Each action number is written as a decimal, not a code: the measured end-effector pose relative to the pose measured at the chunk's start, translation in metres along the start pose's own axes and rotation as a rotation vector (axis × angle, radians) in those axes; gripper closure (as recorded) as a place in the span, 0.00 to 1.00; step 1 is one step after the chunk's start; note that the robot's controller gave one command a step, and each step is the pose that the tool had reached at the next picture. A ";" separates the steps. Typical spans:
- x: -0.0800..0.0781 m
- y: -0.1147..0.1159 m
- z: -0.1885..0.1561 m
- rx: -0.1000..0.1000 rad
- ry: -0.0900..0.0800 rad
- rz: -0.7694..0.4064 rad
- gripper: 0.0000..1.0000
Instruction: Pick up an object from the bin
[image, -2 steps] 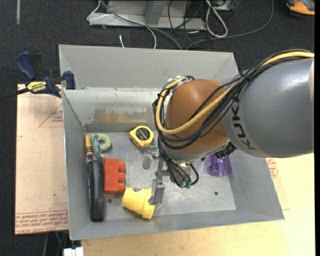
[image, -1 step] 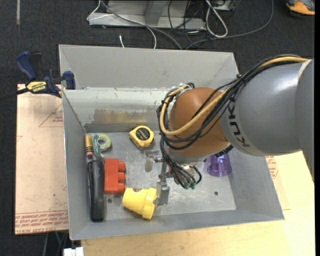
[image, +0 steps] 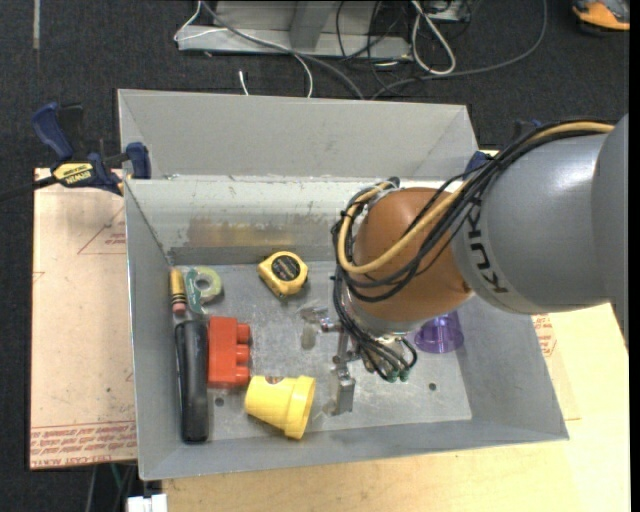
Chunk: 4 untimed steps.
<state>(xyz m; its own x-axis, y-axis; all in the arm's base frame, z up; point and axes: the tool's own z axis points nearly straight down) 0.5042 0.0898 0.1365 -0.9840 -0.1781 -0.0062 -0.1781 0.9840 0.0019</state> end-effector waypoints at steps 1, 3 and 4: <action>0.009 -0.003 0.065 -0.001 0.004 0.058 0.00; -0.002 0.003 0.065 -0.002 -0.001 0.151 0.00; 0.024 0.013 0.062 -0.002 -0.026 0.157 0.00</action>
Offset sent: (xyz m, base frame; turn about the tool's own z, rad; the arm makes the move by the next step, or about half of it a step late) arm 0.0311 -0.0099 -0.0631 0.1171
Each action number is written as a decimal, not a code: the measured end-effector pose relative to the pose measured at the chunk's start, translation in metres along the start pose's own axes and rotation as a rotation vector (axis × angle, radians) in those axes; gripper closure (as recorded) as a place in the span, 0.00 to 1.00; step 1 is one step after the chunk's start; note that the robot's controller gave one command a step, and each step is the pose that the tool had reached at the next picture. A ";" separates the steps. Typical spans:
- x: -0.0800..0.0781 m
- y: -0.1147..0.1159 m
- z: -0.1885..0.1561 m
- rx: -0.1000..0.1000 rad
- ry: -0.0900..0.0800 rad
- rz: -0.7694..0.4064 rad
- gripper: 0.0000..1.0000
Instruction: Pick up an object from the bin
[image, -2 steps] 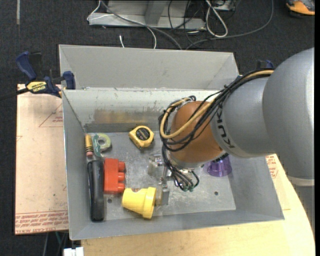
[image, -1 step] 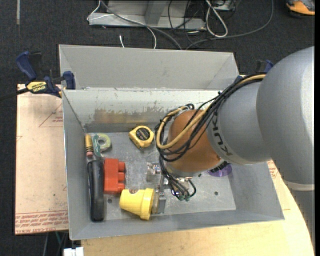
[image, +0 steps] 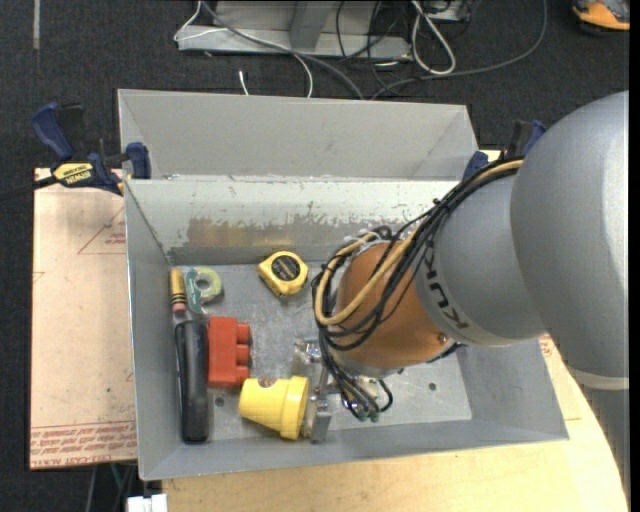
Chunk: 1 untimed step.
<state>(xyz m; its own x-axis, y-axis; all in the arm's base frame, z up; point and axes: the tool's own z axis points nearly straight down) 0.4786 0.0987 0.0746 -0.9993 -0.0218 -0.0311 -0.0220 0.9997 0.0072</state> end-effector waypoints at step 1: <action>0.006 0.000 -0.002 0.000 -0.006 0.018 0.00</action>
Offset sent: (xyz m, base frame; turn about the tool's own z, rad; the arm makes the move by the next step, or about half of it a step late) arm 0.0220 0.0098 0.0050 0.0488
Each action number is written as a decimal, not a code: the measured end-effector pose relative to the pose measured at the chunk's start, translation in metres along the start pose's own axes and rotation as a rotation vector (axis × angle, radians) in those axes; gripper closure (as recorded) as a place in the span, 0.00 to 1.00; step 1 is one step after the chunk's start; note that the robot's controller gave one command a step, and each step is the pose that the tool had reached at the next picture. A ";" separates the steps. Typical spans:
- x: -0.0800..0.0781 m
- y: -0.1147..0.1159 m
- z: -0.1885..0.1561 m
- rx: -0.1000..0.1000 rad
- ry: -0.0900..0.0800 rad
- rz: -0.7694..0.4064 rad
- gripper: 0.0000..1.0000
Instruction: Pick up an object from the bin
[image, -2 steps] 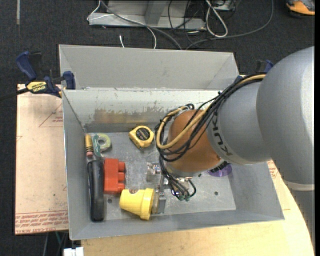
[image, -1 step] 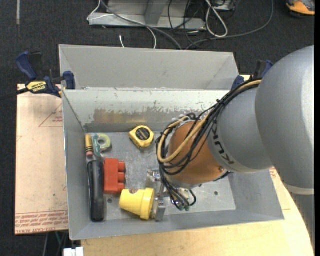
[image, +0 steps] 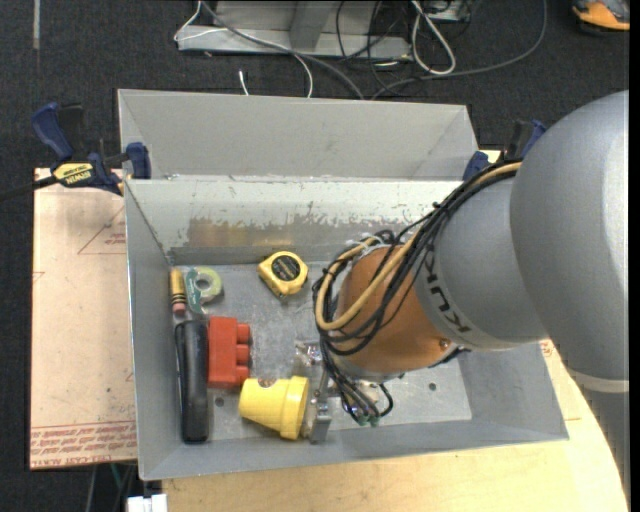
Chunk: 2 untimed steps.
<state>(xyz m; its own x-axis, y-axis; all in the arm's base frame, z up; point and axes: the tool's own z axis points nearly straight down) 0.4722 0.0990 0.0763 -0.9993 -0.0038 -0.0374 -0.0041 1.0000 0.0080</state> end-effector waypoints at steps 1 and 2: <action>-0.031 0.010 -0.002 -0.002 -0.005 0.030 0.00; -0.020 0.020 -0.010 0.002 0.003 0.055 0.00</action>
Offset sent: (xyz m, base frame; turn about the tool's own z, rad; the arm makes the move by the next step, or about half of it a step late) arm 0.0059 0.0518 0.0291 0.0876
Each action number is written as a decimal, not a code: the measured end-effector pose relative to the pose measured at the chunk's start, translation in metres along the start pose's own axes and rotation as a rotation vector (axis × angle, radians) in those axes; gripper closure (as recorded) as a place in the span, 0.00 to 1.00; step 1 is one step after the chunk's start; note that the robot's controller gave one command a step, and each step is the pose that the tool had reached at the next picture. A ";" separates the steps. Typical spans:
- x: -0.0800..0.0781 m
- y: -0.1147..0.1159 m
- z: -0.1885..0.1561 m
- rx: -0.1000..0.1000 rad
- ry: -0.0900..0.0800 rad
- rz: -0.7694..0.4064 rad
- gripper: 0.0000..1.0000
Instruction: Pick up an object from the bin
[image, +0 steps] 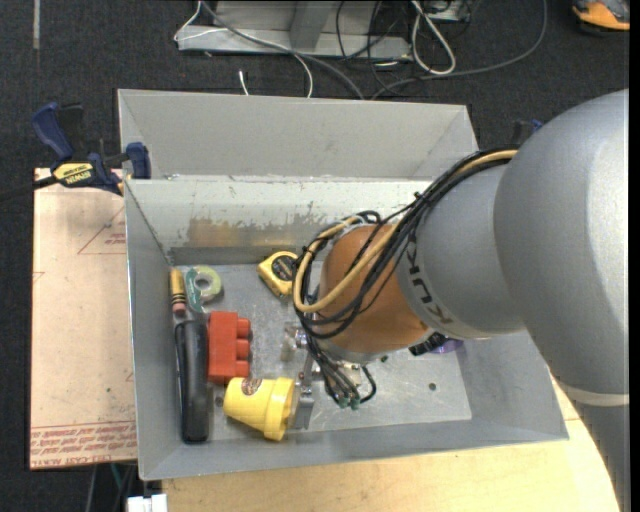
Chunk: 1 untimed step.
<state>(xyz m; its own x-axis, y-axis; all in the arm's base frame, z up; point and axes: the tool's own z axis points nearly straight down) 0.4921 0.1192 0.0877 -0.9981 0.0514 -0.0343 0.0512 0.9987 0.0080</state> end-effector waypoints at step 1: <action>-0.003 0.047 -0.022 -0.004 -0.004 -0.004 0.00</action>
Offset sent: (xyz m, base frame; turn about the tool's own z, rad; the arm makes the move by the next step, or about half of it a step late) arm 0.0001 0.0450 -0.0177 0.0137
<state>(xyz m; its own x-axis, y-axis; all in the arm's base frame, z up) 0.4970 0.1654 0.1097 -0.9981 0.0477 -0.0378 0.0472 0.9988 0.0120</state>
